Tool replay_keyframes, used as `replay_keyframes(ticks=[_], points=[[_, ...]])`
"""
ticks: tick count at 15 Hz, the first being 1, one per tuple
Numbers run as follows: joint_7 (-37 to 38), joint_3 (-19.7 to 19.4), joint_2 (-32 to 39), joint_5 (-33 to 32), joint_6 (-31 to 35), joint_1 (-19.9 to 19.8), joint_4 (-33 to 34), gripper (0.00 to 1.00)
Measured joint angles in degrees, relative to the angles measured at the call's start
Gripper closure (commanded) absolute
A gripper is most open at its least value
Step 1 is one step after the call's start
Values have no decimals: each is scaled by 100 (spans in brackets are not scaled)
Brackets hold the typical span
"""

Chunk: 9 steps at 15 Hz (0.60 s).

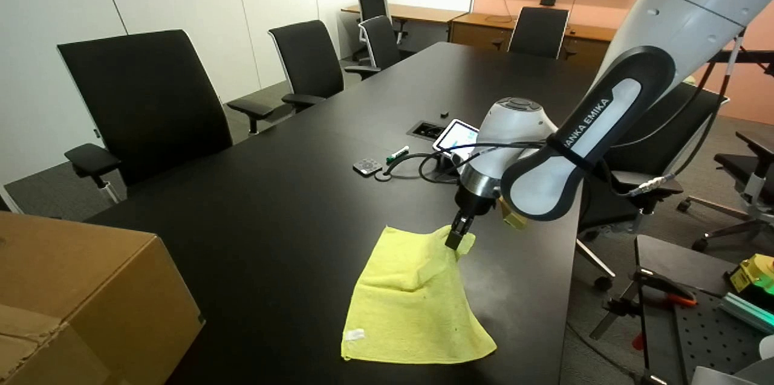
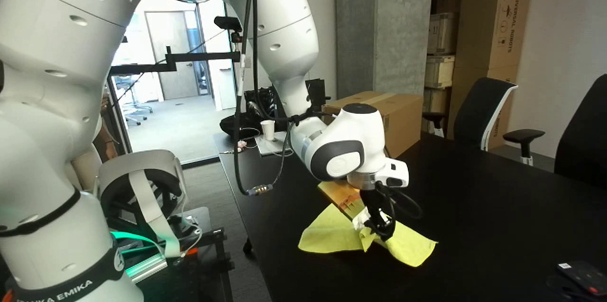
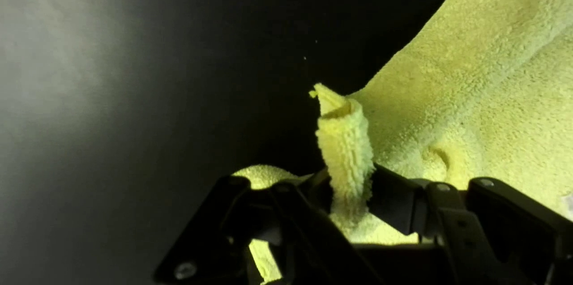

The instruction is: Fold the cloth

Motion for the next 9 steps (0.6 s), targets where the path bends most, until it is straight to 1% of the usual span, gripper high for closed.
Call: replay_keyframes(ticks=[3, 5, 7, 9], points=[[26, 18, -117, 0, 58, 51, 66, 98], [97, -15, -124, 0, 50, 169, 209, 98], [239, -181, -58, -16, 24, 433, 440, 98], [485, -489, 143, -63, -73, 839, 798, 98]])
